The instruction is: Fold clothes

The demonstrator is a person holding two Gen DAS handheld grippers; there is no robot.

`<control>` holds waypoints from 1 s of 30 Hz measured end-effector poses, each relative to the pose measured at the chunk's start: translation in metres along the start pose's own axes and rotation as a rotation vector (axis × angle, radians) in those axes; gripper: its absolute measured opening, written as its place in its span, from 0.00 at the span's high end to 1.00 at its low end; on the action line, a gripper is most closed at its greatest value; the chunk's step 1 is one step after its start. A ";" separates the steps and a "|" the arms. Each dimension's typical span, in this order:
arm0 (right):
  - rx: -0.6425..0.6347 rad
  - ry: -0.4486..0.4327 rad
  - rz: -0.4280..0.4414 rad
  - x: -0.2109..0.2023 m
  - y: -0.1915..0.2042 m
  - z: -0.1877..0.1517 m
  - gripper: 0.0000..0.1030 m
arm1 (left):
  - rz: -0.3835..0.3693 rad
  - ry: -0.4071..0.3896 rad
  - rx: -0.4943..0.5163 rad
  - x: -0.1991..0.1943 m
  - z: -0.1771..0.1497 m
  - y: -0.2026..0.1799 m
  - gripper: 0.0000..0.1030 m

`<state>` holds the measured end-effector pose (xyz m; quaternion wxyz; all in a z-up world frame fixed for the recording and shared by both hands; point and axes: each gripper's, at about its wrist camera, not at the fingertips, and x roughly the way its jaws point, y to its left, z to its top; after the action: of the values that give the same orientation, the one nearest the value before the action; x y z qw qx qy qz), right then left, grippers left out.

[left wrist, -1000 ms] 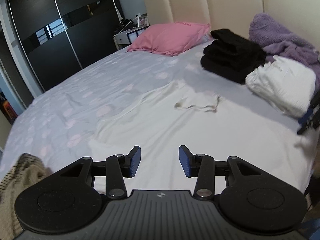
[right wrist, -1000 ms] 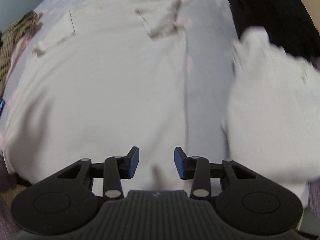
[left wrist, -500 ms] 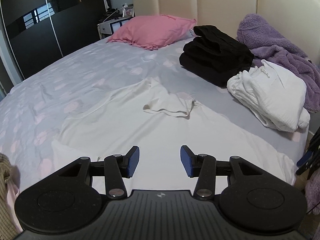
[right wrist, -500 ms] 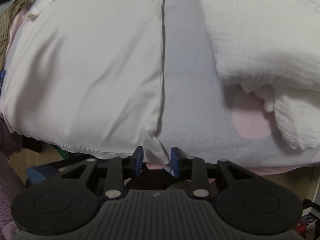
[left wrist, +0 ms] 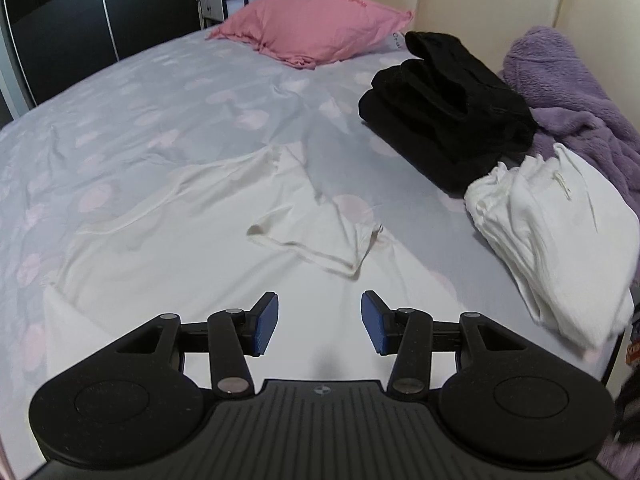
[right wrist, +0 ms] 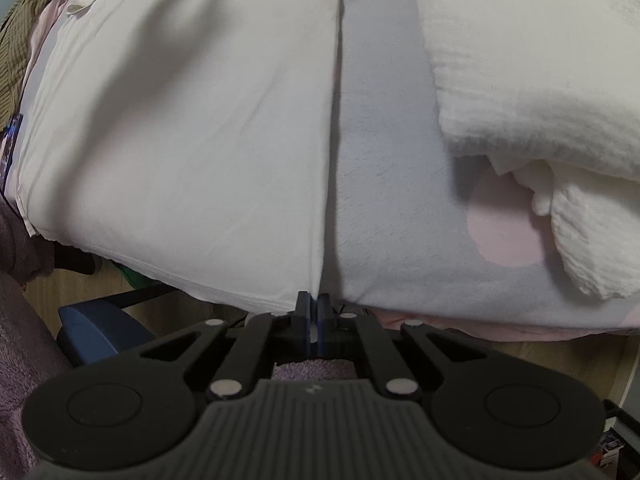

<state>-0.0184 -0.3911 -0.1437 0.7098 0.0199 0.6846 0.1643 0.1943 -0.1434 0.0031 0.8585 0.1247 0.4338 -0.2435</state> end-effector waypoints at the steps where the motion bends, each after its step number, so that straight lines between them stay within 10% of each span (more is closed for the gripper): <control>1: 0.001 0.006 0.004 0.002 -0.001 0.002 0.97 | 0.003 0.006 -0.004 0.009 0.006 -0.002 0.58; 17: -0.186 0.015 0.020 0.009 0.026 0.024 0.96 | 0.047 0.161 -0.242 0.162 0.122 0.003 0.58; 30: -0.171 0.000 0.093 0.004 0.014 0.023 0.96 | 0.194 0.315 -0.293 0.262 0.140 0.000 0.78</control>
<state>0.0013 -0.3723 -0.1426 0.7006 -0.0090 0.6664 0.2550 0.4223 -0.2838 -0.1246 0.8085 0.0760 0.5791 -0.0719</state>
